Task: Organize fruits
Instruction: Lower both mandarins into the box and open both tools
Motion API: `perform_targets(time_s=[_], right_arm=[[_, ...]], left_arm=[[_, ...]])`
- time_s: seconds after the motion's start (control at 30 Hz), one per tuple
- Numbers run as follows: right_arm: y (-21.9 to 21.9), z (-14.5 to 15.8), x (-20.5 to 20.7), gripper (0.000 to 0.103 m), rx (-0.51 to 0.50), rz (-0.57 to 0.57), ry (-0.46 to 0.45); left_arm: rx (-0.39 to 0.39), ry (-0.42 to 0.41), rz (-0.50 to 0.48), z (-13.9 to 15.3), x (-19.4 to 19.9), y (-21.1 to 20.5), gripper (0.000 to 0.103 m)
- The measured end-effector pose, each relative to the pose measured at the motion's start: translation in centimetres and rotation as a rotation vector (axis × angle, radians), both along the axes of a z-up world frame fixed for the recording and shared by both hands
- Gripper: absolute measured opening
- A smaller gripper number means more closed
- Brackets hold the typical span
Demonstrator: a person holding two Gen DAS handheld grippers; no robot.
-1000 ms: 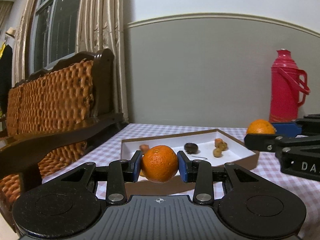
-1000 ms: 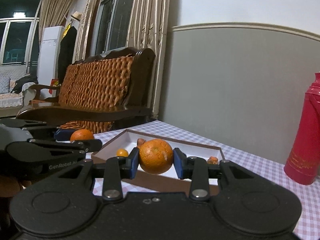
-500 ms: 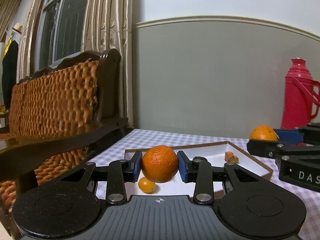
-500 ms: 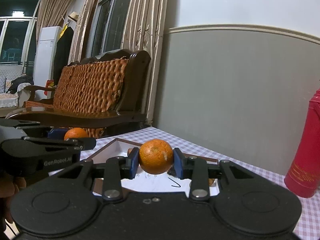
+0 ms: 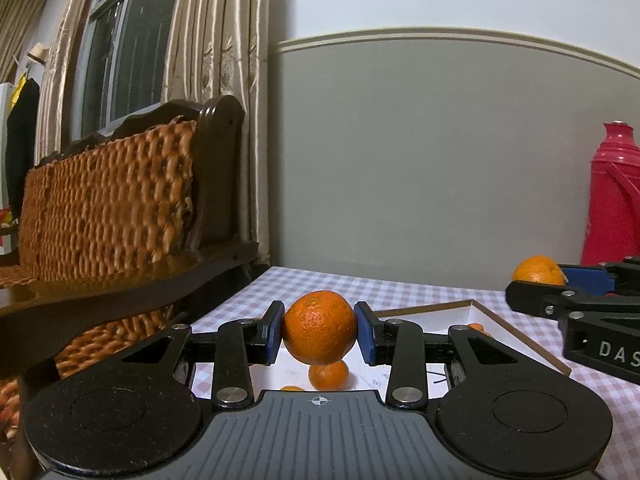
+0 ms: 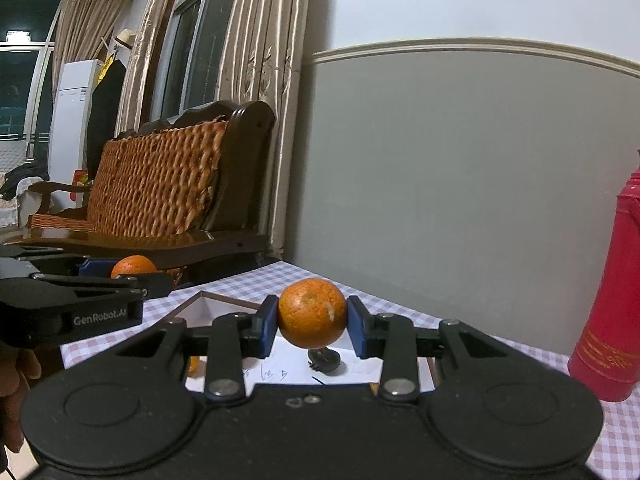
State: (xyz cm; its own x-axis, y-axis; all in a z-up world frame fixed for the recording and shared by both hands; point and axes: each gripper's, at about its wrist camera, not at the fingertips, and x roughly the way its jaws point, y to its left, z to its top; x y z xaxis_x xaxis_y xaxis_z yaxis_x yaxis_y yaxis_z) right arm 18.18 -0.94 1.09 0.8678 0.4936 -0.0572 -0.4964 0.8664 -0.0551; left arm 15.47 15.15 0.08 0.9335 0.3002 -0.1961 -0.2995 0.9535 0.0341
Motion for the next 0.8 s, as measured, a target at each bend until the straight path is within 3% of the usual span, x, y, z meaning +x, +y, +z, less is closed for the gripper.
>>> perform_targets(time_s=[0.8], right_arm=[[0.1, -0.6, 7.0, 0.028, -0.029, -0.049, 0.077]], left_arm=[[-0.012, 0.084, 0.017, -1.3, 6.3, 2.1, 0.038]])
